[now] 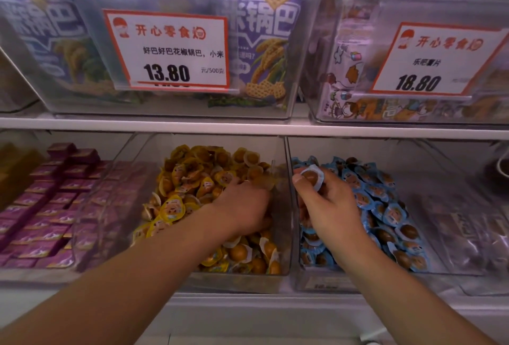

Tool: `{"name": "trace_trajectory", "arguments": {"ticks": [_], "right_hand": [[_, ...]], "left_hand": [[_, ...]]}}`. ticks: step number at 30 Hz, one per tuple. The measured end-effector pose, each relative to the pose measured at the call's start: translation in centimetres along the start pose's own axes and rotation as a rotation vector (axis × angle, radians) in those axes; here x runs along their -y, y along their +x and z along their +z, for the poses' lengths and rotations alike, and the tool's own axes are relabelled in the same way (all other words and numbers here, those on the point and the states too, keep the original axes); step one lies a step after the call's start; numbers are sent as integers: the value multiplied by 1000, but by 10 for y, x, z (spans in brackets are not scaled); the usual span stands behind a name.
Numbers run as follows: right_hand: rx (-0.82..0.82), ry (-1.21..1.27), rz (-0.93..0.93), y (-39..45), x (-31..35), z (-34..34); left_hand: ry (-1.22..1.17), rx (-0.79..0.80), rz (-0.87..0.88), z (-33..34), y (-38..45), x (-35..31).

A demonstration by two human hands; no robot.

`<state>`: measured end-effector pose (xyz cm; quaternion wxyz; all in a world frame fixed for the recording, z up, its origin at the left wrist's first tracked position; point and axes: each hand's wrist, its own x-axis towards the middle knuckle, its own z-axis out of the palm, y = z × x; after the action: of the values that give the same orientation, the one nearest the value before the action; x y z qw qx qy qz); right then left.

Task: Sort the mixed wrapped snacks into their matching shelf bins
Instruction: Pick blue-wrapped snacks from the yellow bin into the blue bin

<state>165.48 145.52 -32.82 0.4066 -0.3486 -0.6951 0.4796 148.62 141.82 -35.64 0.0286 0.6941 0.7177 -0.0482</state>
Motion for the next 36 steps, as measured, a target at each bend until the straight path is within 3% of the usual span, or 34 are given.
{"name": "trace_trajectory", "arguments": {"ticks": [4,9,10,12,14,18,21,25,28,33,36], "right_hand": [[-6,-11,1,0,0,1],[-2,8,-1,-1,0,0],[-2,16,3,-2,1,0],[-3,35,25,-1,2,1],[-4,37,37,-1,4,2],[-9,22,30,-2,4,1],[-11,6,24,-1,5,2],[-20,-12,18,-1,5,2],[-16,-7,15,-1,4,1],[-10,-9,18,-2,2,0],[-10,19,22,-2,3,0]], "left_hand": [[-346,28,72,-5,-5,11],[-816,-355,-42,-20,-43,46],[-848,-366,-61,-24,-52,54],[-772,-211,-70,-27,-67,62],[-516,-11,-32,-23,-77,61],[-55,-18,0,-12,-70,59],[-24,13,-14,-10,-63,58],[0,227,16,-9,-50,53],[-7,208,6,-7,-44,48],[132,19,53,2,-53,46],[42,39,26,-2,-59,56]]}}
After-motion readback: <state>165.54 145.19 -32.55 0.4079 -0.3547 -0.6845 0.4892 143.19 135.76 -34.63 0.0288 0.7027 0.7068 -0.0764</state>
